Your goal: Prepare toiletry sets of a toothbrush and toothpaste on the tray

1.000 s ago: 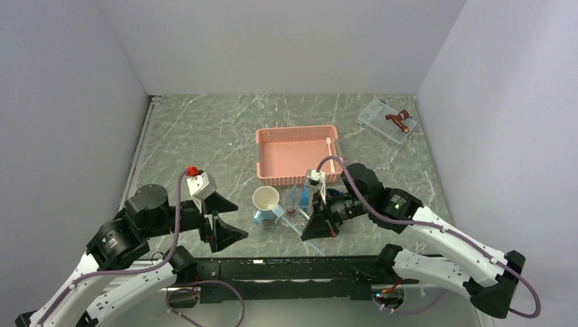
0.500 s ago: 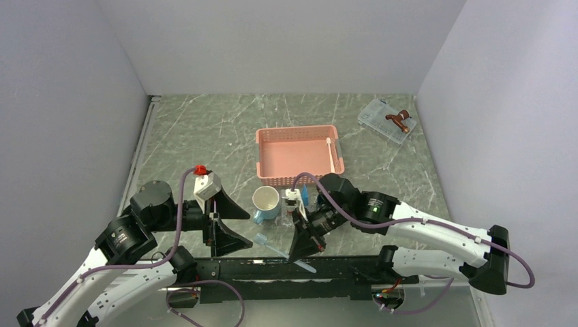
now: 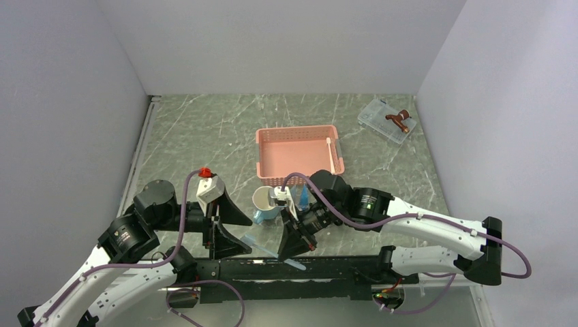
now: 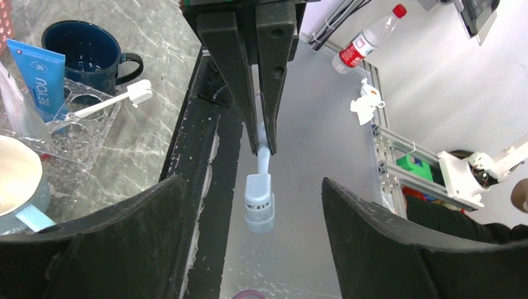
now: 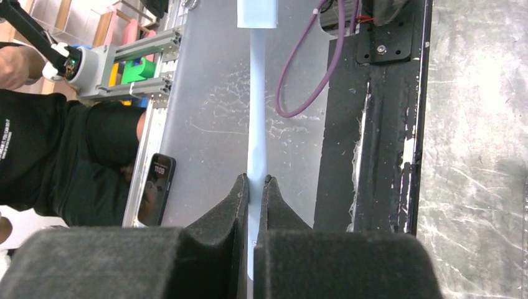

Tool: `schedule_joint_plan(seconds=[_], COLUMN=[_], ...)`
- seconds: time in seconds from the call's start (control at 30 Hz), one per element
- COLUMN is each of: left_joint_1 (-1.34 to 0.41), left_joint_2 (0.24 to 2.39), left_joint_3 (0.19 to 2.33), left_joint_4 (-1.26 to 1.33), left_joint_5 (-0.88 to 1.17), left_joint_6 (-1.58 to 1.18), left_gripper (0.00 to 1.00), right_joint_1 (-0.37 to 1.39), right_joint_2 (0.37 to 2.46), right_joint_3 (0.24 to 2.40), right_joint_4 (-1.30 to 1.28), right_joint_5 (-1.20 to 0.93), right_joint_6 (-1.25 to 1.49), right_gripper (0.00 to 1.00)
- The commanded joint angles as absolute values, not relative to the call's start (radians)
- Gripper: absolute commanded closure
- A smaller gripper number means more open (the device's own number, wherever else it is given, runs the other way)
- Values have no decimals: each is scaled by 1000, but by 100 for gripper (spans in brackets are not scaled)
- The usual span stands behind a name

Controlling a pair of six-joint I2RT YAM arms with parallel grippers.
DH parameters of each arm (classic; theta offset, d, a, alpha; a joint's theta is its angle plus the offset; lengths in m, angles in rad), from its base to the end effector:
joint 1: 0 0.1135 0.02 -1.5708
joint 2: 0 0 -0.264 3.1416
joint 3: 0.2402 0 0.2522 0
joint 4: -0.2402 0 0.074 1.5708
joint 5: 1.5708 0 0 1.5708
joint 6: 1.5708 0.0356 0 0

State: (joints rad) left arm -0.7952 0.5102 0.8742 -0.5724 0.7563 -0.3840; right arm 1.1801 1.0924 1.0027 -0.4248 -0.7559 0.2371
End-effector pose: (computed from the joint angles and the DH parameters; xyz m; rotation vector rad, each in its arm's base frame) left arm 0.0490 -0.0849 0.3650 0.9822 1.7269 -1.4768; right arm 0.0668 0.2264 0.3365 -1.5251 1.8139 1.5725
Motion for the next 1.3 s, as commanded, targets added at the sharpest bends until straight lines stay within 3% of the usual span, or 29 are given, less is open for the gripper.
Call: schedule_joint_plan(seconds=[0.0,0.23,0.57,0.73,0.83,0.97,1.03,1.13,1.27], left_joint_1=[-793,-793,-793,-792,-792,-793,-793,-793,-792], left_joint_2=[502,497,502,498,499,501,503,514,516], left_joint_3=[867,862,867,869,871,861,859,881,907], left_joint_4=[-550,-555,-572,-575,-583,-575,-577,-613,-649], left_joint_5=[802,815,829,822,808,796,782,742,689], left_joint_6=[-369,-355,-338,-334,-327,-334,-339,-339,-352], left_gripper=[19,48,62,77,98,100,100,100,100], right_joint_1=[1187,1189,1190,1195,1196,1200,1200,1200,1198], right_joint_2=[1100,1103,1107,1122,1130,1129,1121,1096,1034], right_joint_3=[1051,1052,1061,1072,1075,1078,1077,1085,1092], right_joint_4=[-393,-390,-394,-407,-412,-423,-442,-481,-531], right_joint_5=[-737,-728,-720,-719,-718,-693,-649,-522,-342], right_joint_6=[208,212,214,207,204,202,201,214,250], right_gripper=[100,100,100,100,100,99,75,58,47])
